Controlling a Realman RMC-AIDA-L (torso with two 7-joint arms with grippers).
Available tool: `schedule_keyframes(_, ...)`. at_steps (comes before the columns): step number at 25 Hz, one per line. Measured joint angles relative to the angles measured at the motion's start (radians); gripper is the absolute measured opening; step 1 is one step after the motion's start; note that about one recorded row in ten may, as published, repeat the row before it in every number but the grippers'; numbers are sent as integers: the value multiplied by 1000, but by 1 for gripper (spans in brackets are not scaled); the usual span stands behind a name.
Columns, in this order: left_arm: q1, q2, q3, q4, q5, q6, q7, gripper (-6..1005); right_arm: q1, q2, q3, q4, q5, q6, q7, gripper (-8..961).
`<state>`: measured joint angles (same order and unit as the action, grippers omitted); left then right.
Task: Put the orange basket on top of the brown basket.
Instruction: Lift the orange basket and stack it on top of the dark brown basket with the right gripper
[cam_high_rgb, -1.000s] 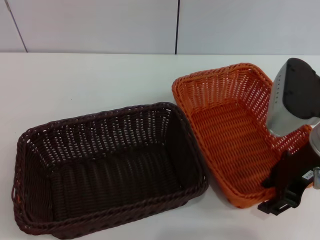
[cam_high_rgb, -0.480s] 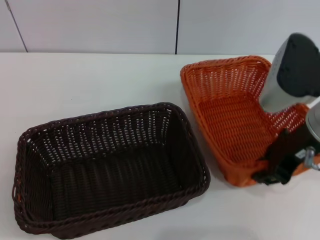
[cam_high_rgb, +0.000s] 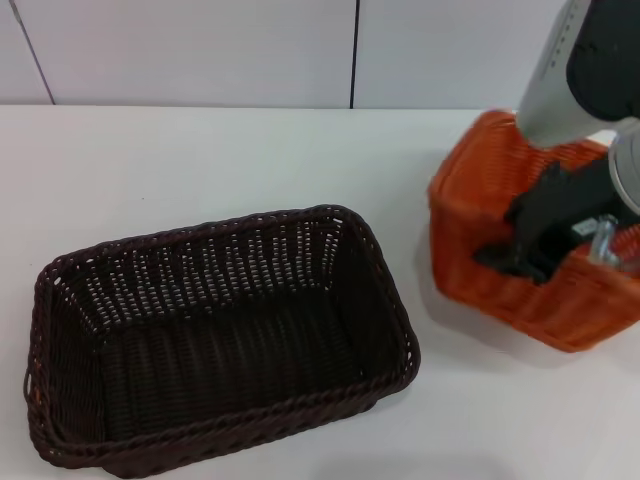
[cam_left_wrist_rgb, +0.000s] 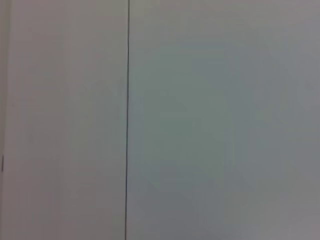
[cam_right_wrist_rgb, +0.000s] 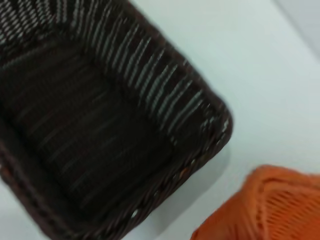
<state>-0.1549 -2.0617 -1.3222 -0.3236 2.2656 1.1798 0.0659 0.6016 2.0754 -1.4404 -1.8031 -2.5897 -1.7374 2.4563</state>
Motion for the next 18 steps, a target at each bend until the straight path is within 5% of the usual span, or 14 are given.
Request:
schedule_keyframes(12, -5, 0, 0, 15, 0, 2, -12, 743, 30, -1, -93, -90, -100, 103, -17, 198)
schedule_keyframes(18, -6, 0, 0, 16, 0, -5, -34, 744, -7, 1, -245, -145, -79, 151, -320, 197)
